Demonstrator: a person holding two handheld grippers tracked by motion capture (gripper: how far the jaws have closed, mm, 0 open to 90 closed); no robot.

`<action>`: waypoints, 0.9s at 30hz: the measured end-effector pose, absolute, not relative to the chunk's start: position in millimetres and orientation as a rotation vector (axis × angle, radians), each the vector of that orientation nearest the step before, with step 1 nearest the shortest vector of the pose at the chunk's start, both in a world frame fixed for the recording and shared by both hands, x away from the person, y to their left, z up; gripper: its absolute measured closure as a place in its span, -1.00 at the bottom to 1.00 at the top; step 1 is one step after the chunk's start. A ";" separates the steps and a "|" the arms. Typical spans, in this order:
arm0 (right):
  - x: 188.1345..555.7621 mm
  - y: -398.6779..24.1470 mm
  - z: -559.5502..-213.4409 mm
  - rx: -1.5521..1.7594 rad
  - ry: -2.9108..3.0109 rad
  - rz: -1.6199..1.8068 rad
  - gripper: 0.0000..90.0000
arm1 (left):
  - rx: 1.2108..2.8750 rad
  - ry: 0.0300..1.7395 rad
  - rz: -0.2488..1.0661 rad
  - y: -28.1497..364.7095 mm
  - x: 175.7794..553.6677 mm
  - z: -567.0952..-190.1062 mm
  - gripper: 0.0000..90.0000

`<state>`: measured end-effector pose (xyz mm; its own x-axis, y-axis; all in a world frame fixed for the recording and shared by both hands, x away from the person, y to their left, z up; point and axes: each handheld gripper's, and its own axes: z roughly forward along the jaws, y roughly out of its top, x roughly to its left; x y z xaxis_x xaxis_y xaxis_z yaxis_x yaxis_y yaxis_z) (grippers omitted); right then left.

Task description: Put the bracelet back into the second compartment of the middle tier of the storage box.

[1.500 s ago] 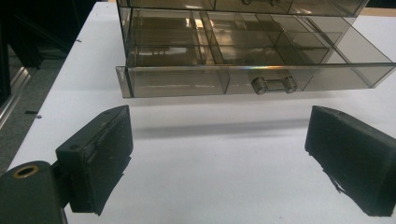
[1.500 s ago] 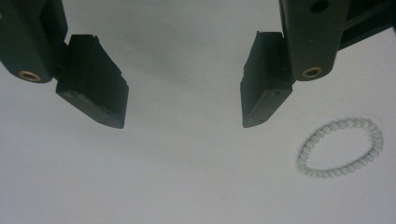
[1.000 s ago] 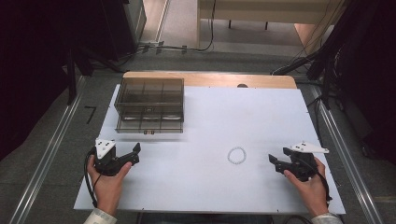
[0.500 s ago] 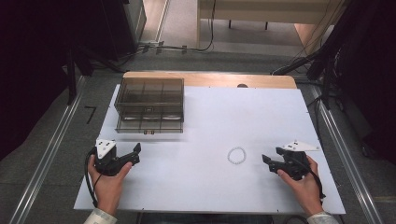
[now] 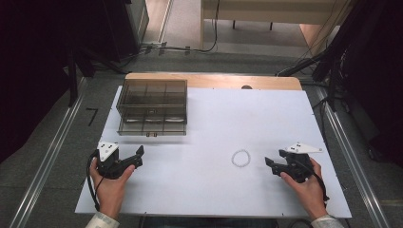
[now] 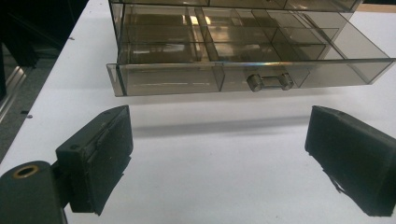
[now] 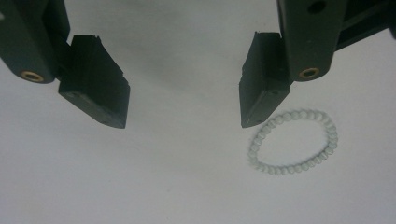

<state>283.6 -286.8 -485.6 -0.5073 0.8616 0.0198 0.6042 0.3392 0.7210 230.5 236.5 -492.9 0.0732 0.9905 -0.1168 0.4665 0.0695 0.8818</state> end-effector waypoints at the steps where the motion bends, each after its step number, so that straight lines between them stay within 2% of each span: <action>1: 283.6 -286.7 -485.7 1.295 2.244 0.970 -0.30 | 1.518 1.515 0.795 236.3 230.5 -492.9 -0.82; 27: 290.4 -253.9 -488.5 1.216 2.317 0.970 -0.21 | 1.521 1.511 0.793 236.7 230.3 -492.8 -0.82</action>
